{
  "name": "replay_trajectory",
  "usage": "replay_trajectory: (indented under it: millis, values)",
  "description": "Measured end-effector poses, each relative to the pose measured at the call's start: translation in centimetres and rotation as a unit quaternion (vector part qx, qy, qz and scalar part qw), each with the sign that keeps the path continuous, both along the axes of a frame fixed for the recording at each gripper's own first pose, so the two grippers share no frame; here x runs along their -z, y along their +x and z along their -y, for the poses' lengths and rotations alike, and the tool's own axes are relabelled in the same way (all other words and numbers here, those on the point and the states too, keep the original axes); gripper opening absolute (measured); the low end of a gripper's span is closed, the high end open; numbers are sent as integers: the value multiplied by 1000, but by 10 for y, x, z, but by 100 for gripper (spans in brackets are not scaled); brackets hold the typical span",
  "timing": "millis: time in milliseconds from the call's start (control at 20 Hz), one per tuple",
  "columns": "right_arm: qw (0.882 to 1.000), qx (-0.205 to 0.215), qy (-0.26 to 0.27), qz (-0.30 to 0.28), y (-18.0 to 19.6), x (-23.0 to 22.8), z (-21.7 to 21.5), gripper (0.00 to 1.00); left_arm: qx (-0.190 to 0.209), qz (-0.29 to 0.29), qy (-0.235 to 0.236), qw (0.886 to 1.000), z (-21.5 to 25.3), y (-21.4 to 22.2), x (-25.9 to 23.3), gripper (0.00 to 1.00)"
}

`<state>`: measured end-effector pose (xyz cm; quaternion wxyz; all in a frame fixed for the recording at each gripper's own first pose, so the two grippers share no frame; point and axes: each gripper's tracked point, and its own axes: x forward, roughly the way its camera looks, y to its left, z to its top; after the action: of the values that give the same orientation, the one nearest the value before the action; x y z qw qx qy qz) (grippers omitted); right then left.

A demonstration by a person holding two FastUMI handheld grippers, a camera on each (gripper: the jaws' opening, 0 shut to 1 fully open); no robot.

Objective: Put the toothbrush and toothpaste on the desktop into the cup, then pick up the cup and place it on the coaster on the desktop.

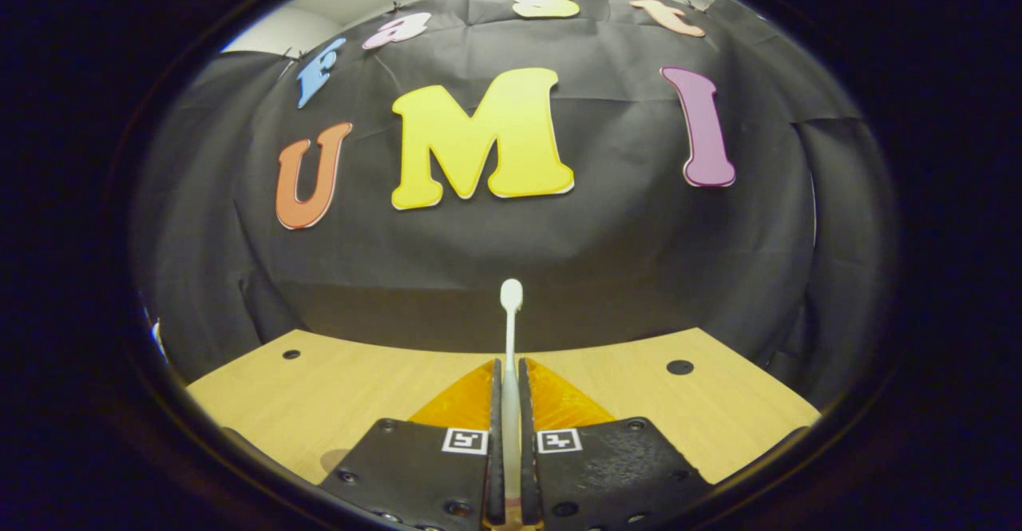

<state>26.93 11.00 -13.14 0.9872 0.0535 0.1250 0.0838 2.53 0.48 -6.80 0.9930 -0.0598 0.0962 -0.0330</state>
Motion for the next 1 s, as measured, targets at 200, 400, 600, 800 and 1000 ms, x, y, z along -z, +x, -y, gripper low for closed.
replay_trajectory:
  millis: [200, 400, 600, 800, 1000]
  values:
    - [1000, -1, -6, -4, -5, 5, 2, 8, 3, -2, 2, 1000, 3, -2, 2, 38]
    - [1000, -11, -1, -11, -10, 9, 0, 9, 3, 2, 5, 1000, 2, -2, 0, 38]
    - [1000, -22, -13, -3, -16, 7, -4, 33, 4, 1, 5, 1000, 4, -1, 1, 38]
    - [999, -24, -28, 9, -23, 2, -5, 92, 0, 0, 2, 1000, 4, 0, 1, 39]
    - [998, -17, -45, 32, -41, -8, -1, 98, 12, -6, -10, 1000, 17, 1, 5, 39]
